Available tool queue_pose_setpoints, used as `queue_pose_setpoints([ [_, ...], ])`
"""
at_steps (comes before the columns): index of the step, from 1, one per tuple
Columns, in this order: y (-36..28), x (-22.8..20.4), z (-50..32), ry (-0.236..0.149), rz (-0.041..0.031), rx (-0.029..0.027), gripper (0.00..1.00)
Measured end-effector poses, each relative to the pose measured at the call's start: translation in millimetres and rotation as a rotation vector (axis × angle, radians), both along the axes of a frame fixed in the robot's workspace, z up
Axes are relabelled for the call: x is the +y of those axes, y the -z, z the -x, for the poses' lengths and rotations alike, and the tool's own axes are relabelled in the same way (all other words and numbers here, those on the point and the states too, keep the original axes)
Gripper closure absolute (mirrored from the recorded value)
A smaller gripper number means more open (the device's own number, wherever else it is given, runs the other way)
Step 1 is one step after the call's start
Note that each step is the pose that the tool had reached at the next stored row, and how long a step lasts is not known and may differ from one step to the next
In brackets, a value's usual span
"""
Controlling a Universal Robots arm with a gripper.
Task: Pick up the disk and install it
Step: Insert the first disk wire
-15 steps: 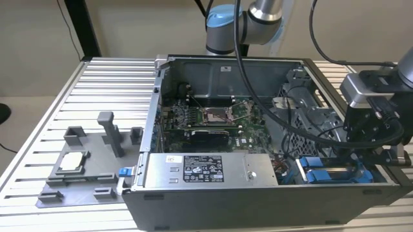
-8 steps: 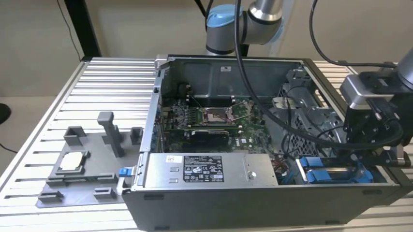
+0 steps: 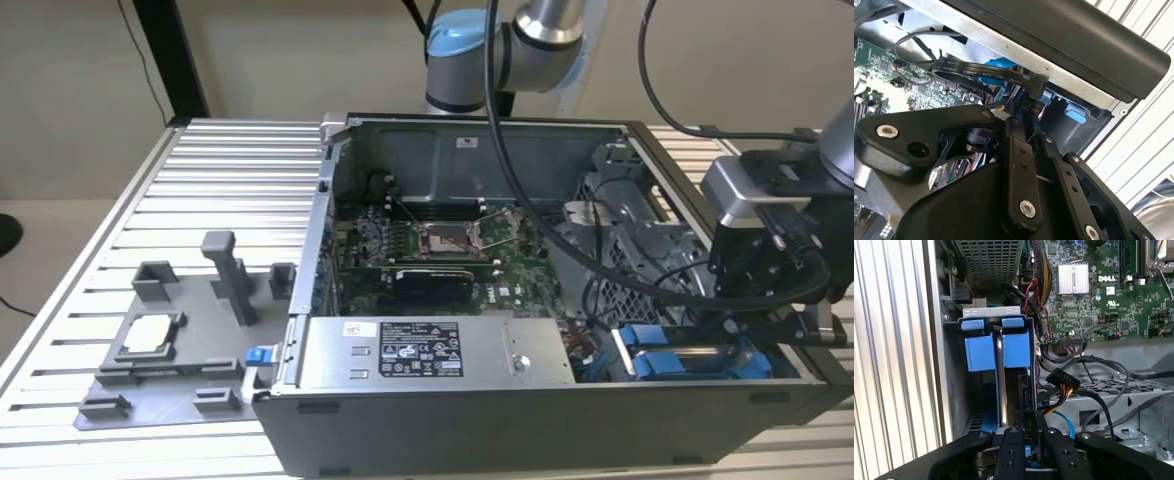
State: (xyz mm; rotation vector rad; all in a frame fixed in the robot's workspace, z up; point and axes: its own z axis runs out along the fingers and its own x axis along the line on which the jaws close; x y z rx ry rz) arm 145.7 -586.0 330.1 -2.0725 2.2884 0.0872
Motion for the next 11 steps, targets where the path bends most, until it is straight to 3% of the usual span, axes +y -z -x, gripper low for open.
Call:
queue_pose_setpoints([
  [11, 0.0, 0.0, 0.0, 0.000, 0.0001, -0.0001, 1.00],
])
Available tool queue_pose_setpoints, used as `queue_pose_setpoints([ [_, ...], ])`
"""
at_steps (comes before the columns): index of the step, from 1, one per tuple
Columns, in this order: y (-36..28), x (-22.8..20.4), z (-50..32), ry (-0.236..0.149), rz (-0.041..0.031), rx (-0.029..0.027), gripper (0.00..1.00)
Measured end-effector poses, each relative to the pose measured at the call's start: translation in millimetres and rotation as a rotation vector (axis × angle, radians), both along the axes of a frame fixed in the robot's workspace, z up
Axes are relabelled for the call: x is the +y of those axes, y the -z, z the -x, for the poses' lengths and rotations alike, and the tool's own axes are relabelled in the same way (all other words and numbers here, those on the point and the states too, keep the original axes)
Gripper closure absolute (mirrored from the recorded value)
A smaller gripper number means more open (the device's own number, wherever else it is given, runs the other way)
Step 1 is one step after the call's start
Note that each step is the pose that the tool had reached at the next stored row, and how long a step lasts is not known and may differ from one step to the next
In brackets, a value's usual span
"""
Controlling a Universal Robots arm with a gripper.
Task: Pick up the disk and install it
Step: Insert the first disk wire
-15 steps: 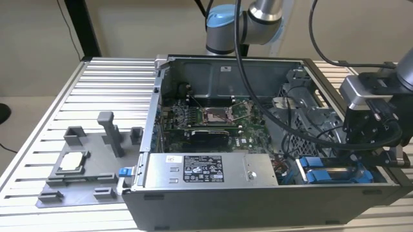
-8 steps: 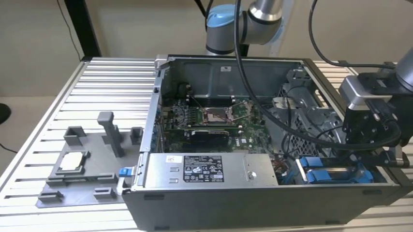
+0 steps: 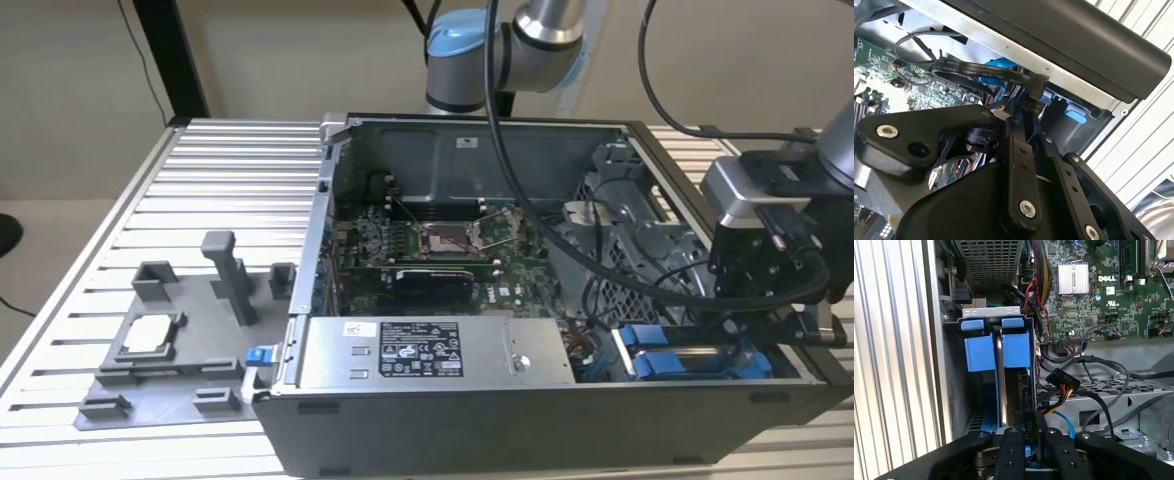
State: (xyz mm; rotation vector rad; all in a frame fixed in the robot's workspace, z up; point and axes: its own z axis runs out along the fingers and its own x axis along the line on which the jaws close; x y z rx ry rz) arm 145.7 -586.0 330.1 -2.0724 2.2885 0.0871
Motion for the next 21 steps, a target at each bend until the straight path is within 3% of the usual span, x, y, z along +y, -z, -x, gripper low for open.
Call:
queue_pose_setpoints([
  [1, 0.1, 0.0, 0.1, 0.000, -0.0002, 0.0001, 0.00],
  [6, -1.0, -0.1, 0.0, 0.000, -0.0006, -0.0001, 0.00],
  [15, -39.8, -0.5, 0.0, 0.001, -0.0001, 0.0007, 0.00],
  [21, -41.0, -0.5, 0.0, 0.001, -0.0001, -0.0001, 0.00],
])
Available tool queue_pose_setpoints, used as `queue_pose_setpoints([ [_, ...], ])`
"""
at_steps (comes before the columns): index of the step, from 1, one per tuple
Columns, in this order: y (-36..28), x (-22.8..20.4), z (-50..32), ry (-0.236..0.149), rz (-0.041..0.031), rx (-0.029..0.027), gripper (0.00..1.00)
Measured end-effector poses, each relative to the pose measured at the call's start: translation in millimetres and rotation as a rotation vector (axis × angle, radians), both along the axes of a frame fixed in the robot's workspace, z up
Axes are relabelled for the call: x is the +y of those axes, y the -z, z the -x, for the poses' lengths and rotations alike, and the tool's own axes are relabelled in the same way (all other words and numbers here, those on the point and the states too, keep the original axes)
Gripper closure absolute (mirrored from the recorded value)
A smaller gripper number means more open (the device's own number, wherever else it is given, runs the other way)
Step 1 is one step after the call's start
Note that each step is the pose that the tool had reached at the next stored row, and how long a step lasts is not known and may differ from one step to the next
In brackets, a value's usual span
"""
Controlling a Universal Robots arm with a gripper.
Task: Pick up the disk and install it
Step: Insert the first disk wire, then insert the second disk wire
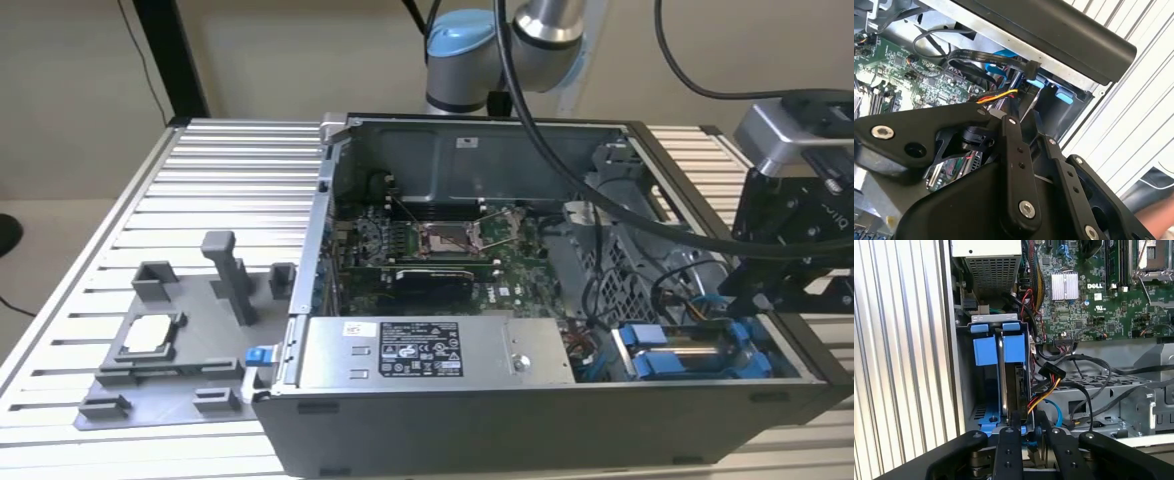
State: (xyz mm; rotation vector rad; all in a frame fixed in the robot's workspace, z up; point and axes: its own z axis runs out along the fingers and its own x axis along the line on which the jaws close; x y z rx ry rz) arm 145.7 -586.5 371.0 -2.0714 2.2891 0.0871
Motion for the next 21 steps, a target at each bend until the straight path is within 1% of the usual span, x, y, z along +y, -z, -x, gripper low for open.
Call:
queue_pose_setpoints([
  [10, 0.0, 0.0, -0.3, 0.000, 0.0001, -0.0001, 0.00],
  [12, -0.9, 0.0, -4.1, -0.001, 0.0003, 0.0021, 0.00],
  [15, -2.2, 0.0, -14.0, -0.004, 0.0000, 0.0072, 0.00],
  [17, -2.4, 0.0, -18.6, -0.006, 0.0002, 0.0094, 0.00],
  [18, -2.4, 0.0, -19.8, -0.008, 0.0014, 0.0101, 0.00],
  [19, -2.4, 0.1, -20.3, -0.010, 0.0062, 0.0102, 0.00],
  [20, -2.5, 0.2, -20.5, -0.011, 0.0129, 0.0103, 0.00],
  [21, -2.4, 0.4, -20.8, -0.013, 0.0169, 0.0103, 0.00],
])
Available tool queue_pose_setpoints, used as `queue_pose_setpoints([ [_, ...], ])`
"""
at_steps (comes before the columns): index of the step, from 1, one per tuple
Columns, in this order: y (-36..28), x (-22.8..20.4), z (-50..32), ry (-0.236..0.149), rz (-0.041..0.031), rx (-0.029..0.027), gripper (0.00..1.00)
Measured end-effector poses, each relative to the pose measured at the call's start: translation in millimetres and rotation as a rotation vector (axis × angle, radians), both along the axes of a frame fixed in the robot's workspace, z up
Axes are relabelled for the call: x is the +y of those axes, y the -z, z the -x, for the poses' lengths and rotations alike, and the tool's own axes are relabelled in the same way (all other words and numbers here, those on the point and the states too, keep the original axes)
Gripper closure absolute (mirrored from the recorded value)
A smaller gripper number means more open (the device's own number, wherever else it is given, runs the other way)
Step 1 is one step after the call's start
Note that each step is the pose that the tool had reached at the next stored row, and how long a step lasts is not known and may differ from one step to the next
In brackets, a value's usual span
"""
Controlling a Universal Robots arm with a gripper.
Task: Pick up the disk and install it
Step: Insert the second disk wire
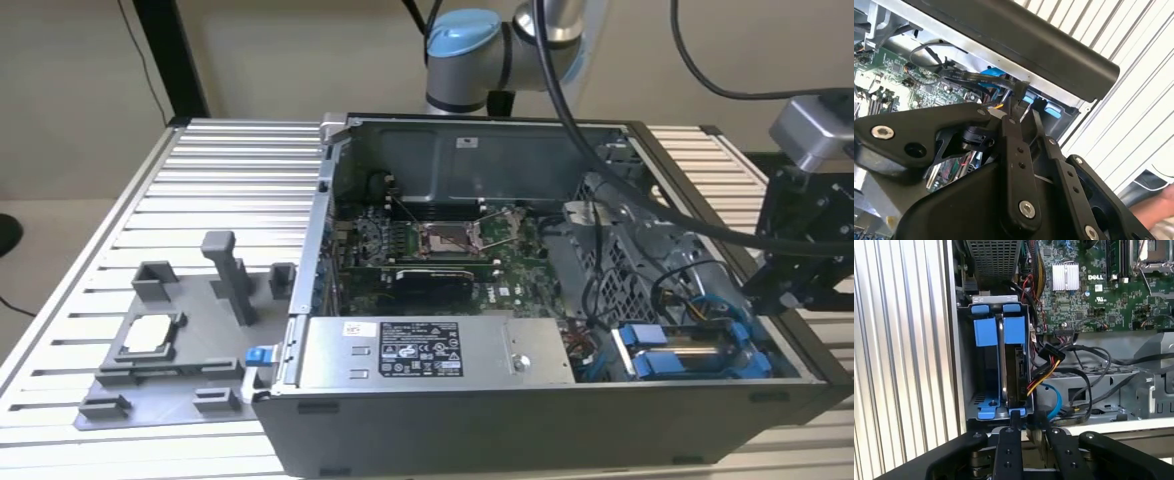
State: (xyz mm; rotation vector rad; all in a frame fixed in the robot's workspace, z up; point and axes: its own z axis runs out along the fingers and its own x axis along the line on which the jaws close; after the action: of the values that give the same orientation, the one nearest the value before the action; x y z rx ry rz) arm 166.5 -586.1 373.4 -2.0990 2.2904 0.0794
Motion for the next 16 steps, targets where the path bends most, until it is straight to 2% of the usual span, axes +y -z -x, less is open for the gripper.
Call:
queue_pose_setpoints([
  [2, 0.0, 0.8, -0.6, -0.004, 0.0028, 0.0000, 0.00],
  [9, 0.0, 6.2, -3.8, -0.019, 0.0033, 0.0000, 0.00],
  [14, 0.0, 14.3, -4.5, -0.026, 0.0080, -0.0003, 0.00],
  [15, 0.1, 14.8, -5.1, -0.027, 0.0124, -0.0004, 0.00],
  [16, 0.1, 15.0, -5.6, -0.028, 0.0206, -0.0002, 0.00],
])
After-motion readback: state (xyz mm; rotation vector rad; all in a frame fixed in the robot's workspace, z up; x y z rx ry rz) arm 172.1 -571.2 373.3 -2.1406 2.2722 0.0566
